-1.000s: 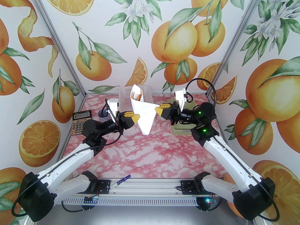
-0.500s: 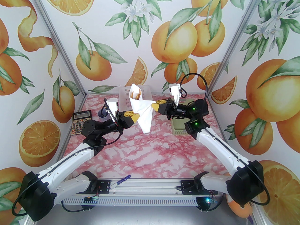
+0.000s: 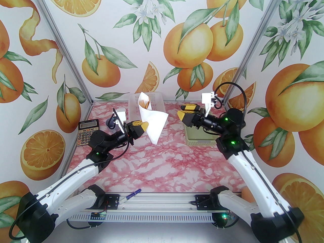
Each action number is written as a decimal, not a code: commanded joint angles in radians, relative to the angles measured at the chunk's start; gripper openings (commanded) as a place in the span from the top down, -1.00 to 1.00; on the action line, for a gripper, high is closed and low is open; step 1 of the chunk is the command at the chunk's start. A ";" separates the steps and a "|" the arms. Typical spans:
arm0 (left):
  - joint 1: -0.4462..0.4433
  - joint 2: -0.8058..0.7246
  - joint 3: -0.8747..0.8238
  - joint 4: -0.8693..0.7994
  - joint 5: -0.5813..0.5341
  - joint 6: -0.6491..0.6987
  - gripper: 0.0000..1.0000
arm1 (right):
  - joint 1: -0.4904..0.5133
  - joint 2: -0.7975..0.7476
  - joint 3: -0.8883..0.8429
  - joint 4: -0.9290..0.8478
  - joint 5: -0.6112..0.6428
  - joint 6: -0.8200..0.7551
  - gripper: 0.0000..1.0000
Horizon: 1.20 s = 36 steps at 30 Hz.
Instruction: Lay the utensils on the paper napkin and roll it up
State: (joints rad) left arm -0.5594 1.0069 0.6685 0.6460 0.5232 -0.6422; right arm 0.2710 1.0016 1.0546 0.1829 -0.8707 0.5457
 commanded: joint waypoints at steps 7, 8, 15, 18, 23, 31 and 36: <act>-0.002 0.012 -0.022 0.006 -0.037 0.008 1.00 | 0.212 0.018 -0.024 -0.045 0.071 -0.002 -0.02; -0.003 0.015 -0.026 0.016 -0.037 0.003 1.00 | 0.212 0.020 -0.024 -0.065 0.082 -0.024 -0.03; -0.002 0.014 -0.024 0.009 -0.046 0.003 1.00 | 0.265 0.077 -0.015 0.025 -0.024 0.022 0.17; -0.002 0.016 -0.026 0.015 -0.048 0.002 1.00 | 0.282 0.108 -0.010 0.018 -0.019 0.014 0.20; -0.004 0.015 -0.025 0.032 -0.040 -0.004 1.00 | 0.282 0.138 -0.002 -0.054 0.070 -0.053 0.11; -0.005 0.012 -0.023 0.046 -0.032 -0.007 1.00 | 0.282 0.179 0.025 -0.100 0.112 -0.108 0.13; -0.005 0.016 -0.017 0.053 -0.019 -0.010 1.00 | 0.282 0.193 0.041 -0.106 0.136 -0.141 0.14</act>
State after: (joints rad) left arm -0.5594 1.0237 0.6487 0.6418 0.4908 -0.6483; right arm 0.5507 1.1797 1.0565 0.0853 -0.7689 0.4458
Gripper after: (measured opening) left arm 0.070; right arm 0.431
